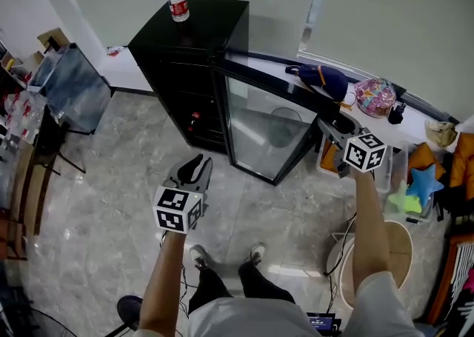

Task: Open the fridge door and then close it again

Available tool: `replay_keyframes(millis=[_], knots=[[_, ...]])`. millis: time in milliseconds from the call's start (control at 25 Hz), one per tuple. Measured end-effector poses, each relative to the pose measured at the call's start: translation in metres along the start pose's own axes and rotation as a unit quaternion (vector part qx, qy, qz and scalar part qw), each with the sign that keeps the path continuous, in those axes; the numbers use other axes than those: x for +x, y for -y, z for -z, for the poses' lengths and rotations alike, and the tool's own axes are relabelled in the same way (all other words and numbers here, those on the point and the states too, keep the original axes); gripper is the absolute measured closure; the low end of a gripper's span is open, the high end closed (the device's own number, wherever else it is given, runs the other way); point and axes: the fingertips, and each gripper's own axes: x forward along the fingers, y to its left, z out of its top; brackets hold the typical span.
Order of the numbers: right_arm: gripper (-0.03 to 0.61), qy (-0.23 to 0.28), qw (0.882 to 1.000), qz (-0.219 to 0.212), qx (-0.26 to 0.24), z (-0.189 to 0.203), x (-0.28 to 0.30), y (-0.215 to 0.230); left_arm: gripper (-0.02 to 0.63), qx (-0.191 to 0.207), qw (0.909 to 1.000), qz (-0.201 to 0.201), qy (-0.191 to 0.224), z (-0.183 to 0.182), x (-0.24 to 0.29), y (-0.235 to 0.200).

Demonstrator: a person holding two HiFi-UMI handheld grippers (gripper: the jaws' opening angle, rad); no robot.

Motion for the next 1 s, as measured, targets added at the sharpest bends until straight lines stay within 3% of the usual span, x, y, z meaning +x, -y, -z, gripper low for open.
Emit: replay_keyframes(millis=[280,720,1000], knots=[[0.359,-0.01,1.0,0.022,0.002,0.008,-0.01,-0.029,0.546,-0.013,0.9999,0.008,-0.005,0.024,-0.019,-0.019],[0.357,-0.034,0.996,0.077,0.012,0.023,-0.029,-0.095,0.546,-0.012,0.9985,0.054,0.001,0.031,-0.047,-0.06],[0.356,-0.043,0.995,0.084,0.014,0.033,-0.036,-0.146,0.546,-0.014,0.9967,0.08,0.008,0.036,-0.061,-0.081]])
